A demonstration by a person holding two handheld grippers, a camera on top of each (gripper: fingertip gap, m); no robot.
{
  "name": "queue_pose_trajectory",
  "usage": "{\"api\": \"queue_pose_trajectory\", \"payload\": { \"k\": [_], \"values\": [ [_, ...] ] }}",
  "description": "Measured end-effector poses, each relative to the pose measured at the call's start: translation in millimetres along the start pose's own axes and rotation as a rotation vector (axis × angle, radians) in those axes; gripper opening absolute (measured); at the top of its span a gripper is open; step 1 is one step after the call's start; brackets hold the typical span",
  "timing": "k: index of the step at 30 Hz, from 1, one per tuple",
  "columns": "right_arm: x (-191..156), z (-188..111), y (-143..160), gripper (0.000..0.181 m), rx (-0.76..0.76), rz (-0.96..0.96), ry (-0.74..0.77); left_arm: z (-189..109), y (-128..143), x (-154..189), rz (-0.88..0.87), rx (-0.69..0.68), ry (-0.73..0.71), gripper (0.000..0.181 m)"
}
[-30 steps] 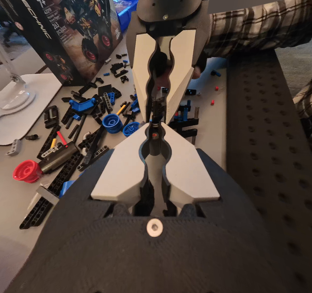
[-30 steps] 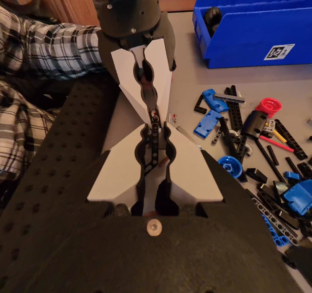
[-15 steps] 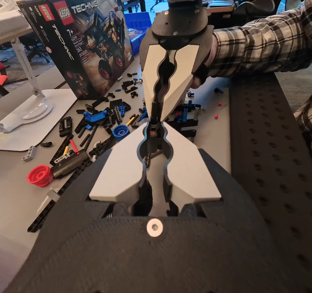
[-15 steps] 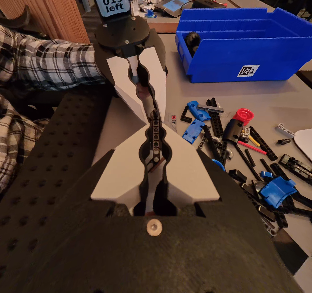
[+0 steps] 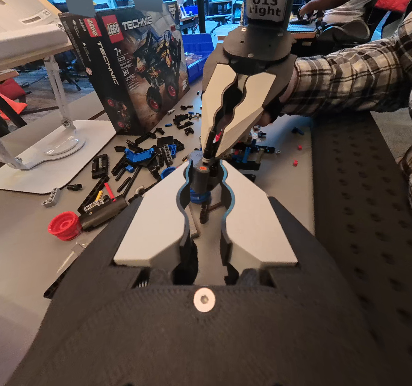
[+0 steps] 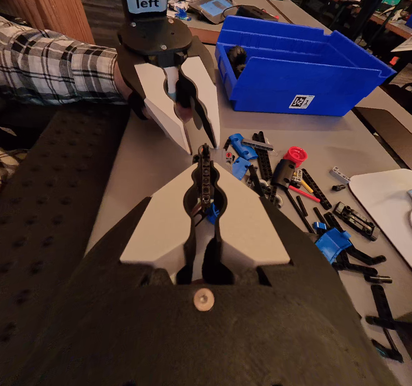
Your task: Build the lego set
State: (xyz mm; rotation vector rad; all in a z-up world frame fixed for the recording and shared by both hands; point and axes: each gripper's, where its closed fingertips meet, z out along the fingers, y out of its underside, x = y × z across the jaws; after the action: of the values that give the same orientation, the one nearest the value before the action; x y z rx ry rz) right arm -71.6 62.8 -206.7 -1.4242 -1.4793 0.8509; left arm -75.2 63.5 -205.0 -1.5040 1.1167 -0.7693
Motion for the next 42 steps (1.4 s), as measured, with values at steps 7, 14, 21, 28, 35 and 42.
{"api": "queue_pose_trajectory", "payload": {
  "k": [7,14,21,28,35,42],
  "values": [
    [11.2,-8.0,-0.9,0.005,0.019,-0.009,0.053,2.2,-1.4,-7.4,-0.019,0.011,-0.026,0.02],
    [19.4,-11.1,3.1,0.005,0.004,-0.039,0.099,10.6,-6.4,-14.3,-0.017,0.021,-0.061,0.022],
    [25.2,-16.0,-1.2,0.005,0.021,-0.054,0.134,18.4,-9.8,-16.1,-0.025,0.028,-0.079,0.022],
    [31.9,-20.3,-0.2,0.005,0.022,-0.064,0.163,23.8,-11.3,-20.0,-0.016,0.025,-0.104,0.023],
    [35.3,-21.7,0.4,0.005,0.022,-0.069,0.177,23.2,-7.8,-24.2,-0.002,0.01,-0.131,0.023],
    [36.1,-23.2,2.2,0.005,0.01,-0.089,0.187,22.3,-6.3,-26.8,0.004,0.003,-0.147,0.024]
  ]
}}
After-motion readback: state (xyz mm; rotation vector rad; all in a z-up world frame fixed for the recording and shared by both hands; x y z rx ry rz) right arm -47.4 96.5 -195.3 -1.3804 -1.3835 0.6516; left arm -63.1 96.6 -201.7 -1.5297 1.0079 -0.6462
